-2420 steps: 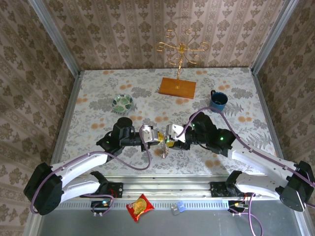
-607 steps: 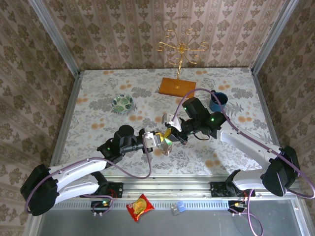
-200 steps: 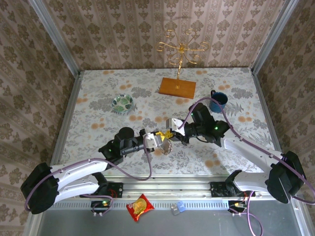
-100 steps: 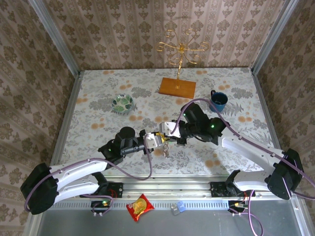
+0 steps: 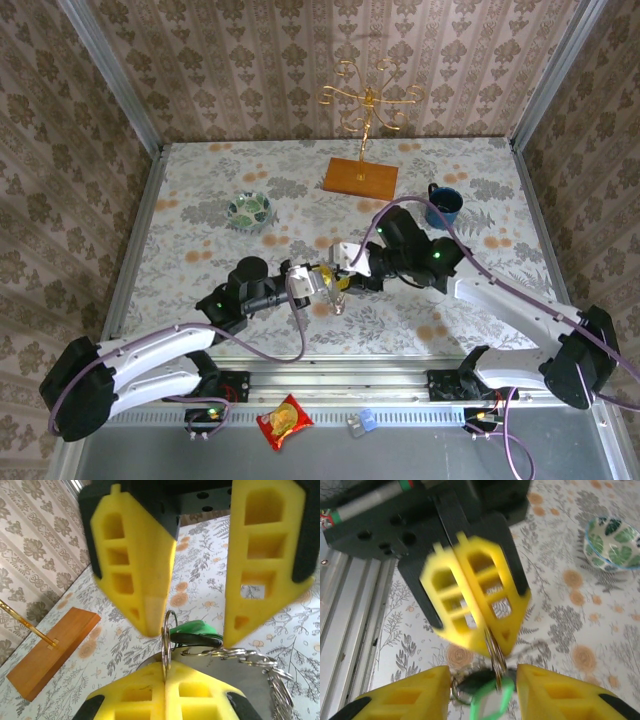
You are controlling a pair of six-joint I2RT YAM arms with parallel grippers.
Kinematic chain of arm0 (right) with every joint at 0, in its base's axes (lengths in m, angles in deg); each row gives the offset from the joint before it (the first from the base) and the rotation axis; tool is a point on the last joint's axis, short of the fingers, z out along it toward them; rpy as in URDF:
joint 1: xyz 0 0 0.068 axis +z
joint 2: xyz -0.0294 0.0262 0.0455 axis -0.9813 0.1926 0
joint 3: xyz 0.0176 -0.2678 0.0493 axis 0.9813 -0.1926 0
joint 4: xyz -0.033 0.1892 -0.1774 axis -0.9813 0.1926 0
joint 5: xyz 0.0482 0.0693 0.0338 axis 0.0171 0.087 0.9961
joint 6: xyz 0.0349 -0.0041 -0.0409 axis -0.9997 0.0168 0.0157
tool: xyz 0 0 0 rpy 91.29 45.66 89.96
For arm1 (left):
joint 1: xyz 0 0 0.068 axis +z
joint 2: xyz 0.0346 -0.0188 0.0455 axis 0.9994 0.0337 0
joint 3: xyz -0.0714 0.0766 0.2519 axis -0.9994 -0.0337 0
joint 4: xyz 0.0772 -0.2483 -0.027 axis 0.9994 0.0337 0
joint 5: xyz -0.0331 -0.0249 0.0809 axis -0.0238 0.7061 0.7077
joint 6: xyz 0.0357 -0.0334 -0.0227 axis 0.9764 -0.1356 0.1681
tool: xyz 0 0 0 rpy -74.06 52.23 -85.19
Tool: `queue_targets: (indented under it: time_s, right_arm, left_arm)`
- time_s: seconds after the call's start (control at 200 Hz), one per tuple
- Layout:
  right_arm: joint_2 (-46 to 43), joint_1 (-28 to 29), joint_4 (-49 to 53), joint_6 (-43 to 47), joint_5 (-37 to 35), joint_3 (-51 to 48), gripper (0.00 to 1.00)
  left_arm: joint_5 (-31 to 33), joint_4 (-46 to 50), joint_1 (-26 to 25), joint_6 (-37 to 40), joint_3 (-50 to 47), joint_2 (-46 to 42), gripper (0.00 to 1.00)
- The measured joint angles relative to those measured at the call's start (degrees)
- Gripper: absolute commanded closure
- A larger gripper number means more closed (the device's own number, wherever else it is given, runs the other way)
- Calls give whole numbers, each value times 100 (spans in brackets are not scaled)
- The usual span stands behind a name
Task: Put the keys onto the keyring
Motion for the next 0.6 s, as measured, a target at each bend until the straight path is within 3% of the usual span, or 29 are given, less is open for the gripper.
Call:
queue_targets:
  time_s: [0.3,0.455,0.6]
  right_arm:
    - [-151,-116,-400,-407,238,-352,60]
    - [-151,-186,-573,-555,387,-358,68]
    - [-146,-188,-654,-632,455,-358,82]
  left_arm:
    - [-195,-267,59,-199,-181,-4,100]
    - [-236,-267,61,-201,-184,-4,100]
    - [-240,-269,63,-199,-184,-2,100]
